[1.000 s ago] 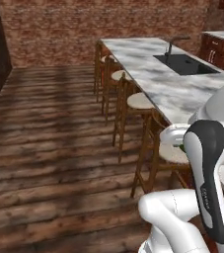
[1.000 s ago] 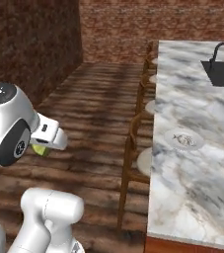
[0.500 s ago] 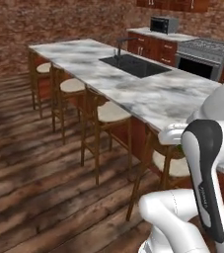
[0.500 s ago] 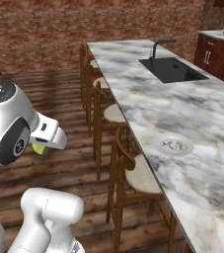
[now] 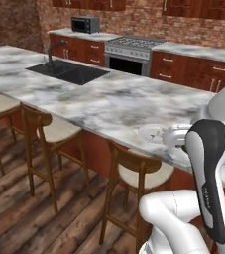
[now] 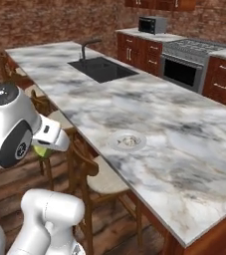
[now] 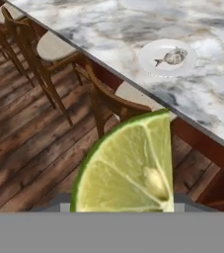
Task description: Take the lemon wedge from the fridge and place it on the plate with fish on the dining counter.
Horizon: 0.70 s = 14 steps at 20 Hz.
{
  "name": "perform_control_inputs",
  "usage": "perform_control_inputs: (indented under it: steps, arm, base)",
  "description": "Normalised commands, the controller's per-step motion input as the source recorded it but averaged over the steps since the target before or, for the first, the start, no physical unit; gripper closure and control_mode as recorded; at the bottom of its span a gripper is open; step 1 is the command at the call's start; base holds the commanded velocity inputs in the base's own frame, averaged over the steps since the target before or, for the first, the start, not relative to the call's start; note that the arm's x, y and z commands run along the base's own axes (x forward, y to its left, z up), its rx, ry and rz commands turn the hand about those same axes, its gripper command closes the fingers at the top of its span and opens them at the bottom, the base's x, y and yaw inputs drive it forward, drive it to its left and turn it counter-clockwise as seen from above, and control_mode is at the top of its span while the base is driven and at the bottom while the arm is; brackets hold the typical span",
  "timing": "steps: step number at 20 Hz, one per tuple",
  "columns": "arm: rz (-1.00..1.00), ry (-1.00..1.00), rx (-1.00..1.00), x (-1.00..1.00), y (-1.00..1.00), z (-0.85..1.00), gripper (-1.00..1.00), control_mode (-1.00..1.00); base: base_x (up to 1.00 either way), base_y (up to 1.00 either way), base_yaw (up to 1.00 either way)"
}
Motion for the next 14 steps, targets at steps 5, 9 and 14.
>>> perform_control_inputs:
  steps: [5,9,14]
  arm:
    - [0.00,0.00,0.00,0.00,0.00,0.00,1.00,1.00]
    - [0.00,0.00,0.00,0.00,0.00,0.00,1.00,1.00]
    - [0.00,0.00,0.00,0.00,0.00,0.00,1.00,1.00]
  base:
    - [0.90,0.11,-0.41]
    - [0.83,-0.11,-0.28]
    - [0.84,-0.41,-0.22]
